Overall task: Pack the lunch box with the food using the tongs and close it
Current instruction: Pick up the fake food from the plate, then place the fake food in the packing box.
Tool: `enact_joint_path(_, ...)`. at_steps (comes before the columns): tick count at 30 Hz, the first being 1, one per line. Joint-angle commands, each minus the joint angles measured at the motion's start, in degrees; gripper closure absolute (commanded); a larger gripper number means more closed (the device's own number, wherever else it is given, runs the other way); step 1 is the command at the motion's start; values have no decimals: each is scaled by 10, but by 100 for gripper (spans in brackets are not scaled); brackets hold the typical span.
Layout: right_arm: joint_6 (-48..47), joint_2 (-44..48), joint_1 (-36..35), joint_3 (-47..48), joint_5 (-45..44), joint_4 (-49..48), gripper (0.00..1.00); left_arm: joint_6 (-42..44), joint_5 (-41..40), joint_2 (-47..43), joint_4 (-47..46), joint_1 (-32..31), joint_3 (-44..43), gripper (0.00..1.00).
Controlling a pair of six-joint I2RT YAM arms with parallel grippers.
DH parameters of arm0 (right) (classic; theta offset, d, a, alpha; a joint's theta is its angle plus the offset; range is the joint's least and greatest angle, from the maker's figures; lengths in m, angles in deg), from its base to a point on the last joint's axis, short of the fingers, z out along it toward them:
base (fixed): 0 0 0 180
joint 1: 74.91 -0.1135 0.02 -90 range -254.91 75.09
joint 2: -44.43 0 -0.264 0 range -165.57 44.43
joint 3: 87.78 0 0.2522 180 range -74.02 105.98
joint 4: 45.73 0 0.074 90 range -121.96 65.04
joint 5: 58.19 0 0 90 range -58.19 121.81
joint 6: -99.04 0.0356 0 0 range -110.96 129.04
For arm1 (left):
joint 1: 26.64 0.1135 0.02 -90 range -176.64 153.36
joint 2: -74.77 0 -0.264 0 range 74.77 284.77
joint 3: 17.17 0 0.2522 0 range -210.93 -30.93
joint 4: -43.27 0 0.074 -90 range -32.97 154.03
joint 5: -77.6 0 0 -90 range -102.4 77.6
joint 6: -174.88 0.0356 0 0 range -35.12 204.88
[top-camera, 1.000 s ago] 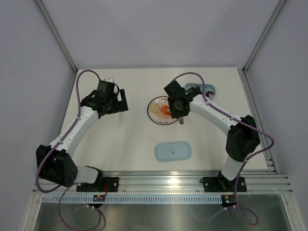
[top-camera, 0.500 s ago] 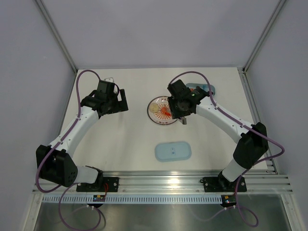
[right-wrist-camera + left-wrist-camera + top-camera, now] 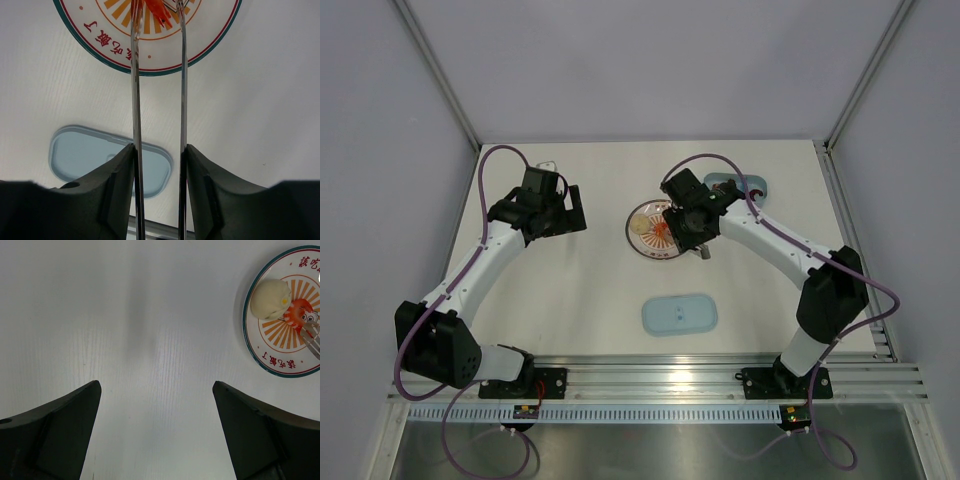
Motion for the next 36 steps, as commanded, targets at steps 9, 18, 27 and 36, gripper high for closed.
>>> enact_joint_path(9, -33, -28, -2, -13, 14, -24, 47, -3, -7, -18, -14, 1, 2, 1)
enact_joint_path(18, -28, -16, -2, -2, 15, -10, 71, -4, -4, -14, -14, 1, 2, 1)
enact_joint_path(27, -15, 34, -2, 21, -13, 2, 88, -5, -2, -10, -19, 1, 4, 1)
enact_joint_path(36, 1, 31, 60, 74, -42, -15, 88, -1, -7, -11, -21, 1, 7, 1)
